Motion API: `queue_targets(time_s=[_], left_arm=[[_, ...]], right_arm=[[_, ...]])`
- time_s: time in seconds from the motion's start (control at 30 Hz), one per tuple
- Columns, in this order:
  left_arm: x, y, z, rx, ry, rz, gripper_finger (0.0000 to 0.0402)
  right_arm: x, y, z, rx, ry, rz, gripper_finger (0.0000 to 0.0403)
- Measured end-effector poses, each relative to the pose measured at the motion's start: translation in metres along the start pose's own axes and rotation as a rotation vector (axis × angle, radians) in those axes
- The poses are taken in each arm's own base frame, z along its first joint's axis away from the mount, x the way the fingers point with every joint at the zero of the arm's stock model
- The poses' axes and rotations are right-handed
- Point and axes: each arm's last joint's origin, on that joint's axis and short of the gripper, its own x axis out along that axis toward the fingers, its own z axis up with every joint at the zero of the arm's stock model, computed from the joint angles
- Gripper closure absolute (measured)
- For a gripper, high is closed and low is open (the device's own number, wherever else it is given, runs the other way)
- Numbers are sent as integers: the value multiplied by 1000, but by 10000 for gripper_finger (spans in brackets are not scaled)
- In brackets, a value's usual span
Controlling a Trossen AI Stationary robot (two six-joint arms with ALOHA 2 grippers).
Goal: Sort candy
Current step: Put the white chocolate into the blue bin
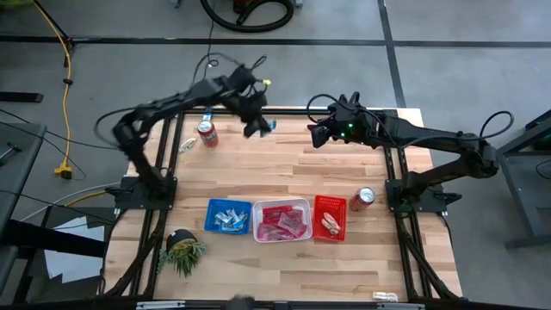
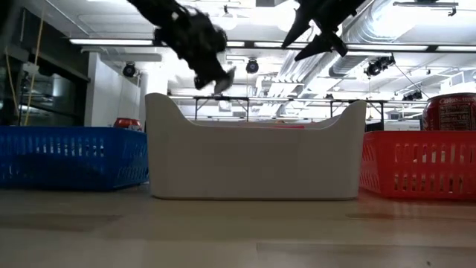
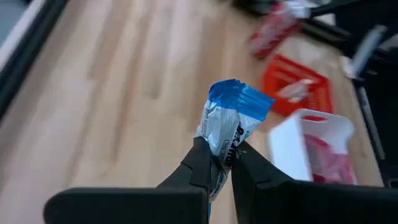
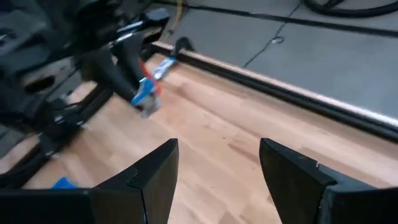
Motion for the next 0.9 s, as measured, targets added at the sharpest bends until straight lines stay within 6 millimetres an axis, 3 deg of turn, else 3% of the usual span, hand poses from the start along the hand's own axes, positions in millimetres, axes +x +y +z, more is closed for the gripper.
queue_targets(time_s=[0.2, 0.43, 0.73, 0.9], left_arm=[[2, -71, -43, 58, -176, -88, 393], [8, -140, -100, 35, -280, -137, 394], [16, -200, -159, 38, -45, 32, 394], [19, -227, -183, -3, 79, 5, 394]], right_arm=[[-20, 8, -3, -14, 11, 87, 183], [-43, 16, -15, -70, 65, 139, 183], [-65, 34, -53, -236, 252, 191, 183], [-80, 47, -72, -319, 285, 242, 183]])
